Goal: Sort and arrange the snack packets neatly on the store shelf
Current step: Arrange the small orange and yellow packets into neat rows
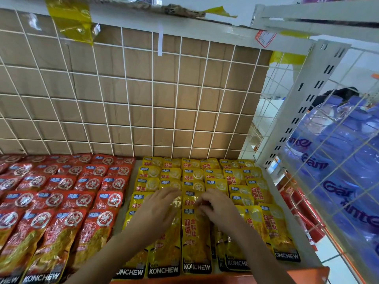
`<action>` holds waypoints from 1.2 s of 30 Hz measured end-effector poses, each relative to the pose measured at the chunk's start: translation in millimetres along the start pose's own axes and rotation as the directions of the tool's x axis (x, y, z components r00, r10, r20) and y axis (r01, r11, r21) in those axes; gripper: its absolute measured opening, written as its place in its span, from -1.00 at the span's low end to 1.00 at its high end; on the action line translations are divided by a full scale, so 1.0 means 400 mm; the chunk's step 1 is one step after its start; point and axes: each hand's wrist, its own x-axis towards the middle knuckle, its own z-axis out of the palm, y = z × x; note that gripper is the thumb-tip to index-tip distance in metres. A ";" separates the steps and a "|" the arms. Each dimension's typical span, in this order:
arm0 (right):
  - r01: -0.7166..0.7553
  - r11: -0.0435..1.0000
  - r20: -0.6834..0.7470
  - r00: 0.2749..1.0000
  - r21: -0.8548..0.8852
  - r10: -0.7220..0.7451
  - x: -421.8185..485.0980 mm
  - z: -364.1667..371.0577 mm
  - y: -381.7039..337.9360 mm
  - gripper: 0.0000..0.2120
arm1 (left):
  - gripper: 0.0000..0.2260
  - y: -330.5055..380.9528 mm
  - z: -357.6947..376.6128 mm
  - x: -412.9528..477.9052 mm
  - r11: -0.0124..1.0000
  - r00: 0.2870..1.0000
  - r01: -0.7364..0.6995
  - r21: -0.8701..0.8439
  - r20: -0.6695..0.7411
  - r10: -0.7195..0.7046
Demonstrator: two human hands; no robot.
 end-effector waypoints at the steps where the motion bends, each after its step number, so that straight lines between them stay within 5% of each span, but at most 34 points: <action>1: 0.001 1.000 0.001 1.000 0.013 -0.001 -0.001 0.000 0.000 -0.88 | -0.39 -0.003 0.006 -0.027 0.999 1.000 0.001 0.045 0.009 -0.002; 4: -0.003 0.999 0.005 1.000 0.034 0.003 -0.002 0.003 0.002 -0.89 | -0.49 -0.007 0.036 -0.086 0.971 0.997 -0.064 0.229 0.051 0.054; 11: -0.010 0.999 -0.015 1.000 0.046 0.011 -0.006 0.006 0.008 -0.92 | -0.34 -0.007 0.083 -0.111 0.888 0.997 -0.074 0.455 0.041 0.062; 36: -0.145 0.989 -0.122 0.982 0.001 0.144 0.028 0.015 0.026 -0.76 | -0.39 0.026 0.105 -0.102 0.900 0.998 -0.069 0.431 0.020 0.067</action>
